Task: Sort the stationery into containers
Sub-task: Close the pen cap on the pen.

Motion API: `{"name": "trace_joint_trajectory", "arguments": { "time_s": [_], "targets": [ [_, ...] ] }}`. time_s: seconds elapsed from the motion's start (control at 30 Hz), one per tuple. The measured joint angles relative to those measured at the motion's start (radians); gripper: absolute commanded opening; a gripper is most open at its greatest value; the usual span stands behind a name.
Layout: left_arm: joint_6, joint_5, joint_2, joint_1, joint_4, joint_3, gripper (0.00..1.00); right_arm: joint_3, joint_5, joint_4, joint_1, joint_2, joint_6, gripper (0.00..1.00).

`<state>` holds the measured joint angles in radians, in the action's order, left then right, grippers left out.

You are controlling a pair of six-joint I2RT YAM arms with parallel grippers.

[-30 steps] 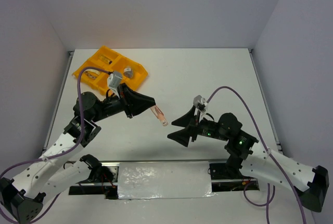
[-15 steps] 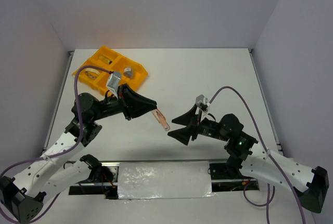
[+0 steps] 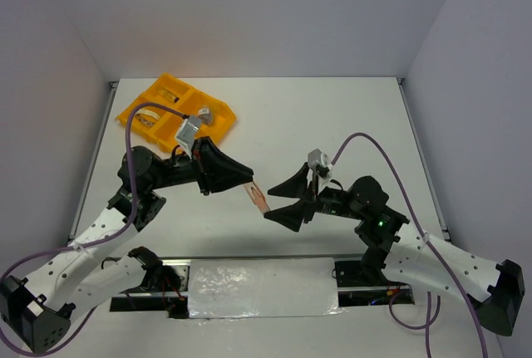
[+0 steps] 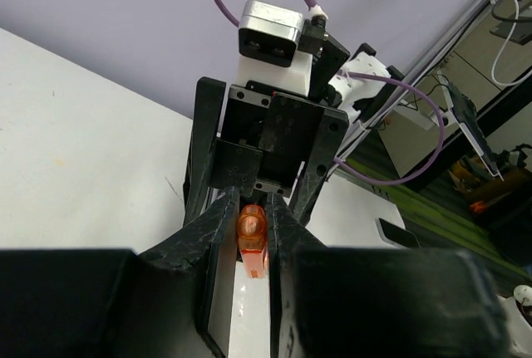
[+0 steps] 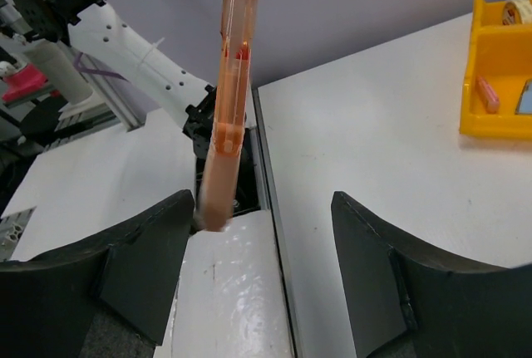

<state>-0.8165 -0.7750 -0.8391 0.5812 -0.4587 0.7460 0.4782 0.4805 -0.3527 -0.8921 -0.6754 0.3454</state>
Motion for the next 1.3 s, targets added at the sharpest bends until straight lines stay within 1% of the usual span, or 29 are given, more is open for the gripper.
{"name": "trace_joint_trajectory", "arguments": {
  "time_s": [0.27,0.43,0.53,0.57,0.63,0.67,0.7,0.73,0.77,0.8,0.83,1.0,1.3],
  "targets": [
    [-0.002,-0.036,-0.01,0.0,-0.018,0.0,0.0,0.03,-0.002,0.017,0.0,-0.013,-0.074,0.72],
    [-0.002,-0.042,-0.01,0.0,-0.023,0.0,0.0,0.082,0.039,-0.002,0.0,-0.07,-0.082,0.67],
    [-0.003,-0.042,-0.01,0.0,-0.026,0.0,0.0,0.085,0.079,-0.027,0.0,-0.114,-0.077,0.63],
    [-0.003,-0.042,-0.01,0.0,-0.029,0.0,0.0,0.085,0.09,-0.036,0.0,-0.128,-0.074,0.57],
    [-0.003,-0.042,-0.01,0.0,-0.029,0.0,0.0,0.085,0.107,-0.05,0.0,-0.143,-0.07,0.51],
    [-0.002,-0.042,-0.01,0.0,-0.029,0.0,0.0,0.085,0.117,-0.057,0.0,-0.147,-0.066,0.45],
    [-0.002,-0.042,-0.01,0.0,-0.028,0.0,0.0,0.085,0.125,-0.063,0.0,-0.15,-0.066,0.41],
    [0.0,-0.042,-0.01,0.0,-0.027,0.0,0.0,0.085,0.135,-0.071,0.0,-0.153,-0.06,0.33],
    [0.002,-0.041,-0.01,0.0,-0.026,0.0,0.0,0.085,0.142,-0.079,0.0,-0.154,-0.057,0.28],
    [0.004,-0.038,-0.01,-0.001,-0.023,0.0,0.0,0.085,0.154,-0.091,0.0,-0.156,-0.05,0.21],
    [0.004,-0.035,-0.01,-0.002,-0.019,0.0,0.0,0.084,0.164,-0.101,0.0,-0.157,-0.047,0.0],
    [0.016,-0.022,0.0,-0.002,-0.005,0.0,0.0,0.084,0.161,-0.105,0.0,-0.161,-0.01,0.0],
    [0.093,0.029,0.024,-0.002,0.048,0.0,0.0,0.084,0.061,-0.077,0.0,-0.161,0.114,0.0]
  ]
}}
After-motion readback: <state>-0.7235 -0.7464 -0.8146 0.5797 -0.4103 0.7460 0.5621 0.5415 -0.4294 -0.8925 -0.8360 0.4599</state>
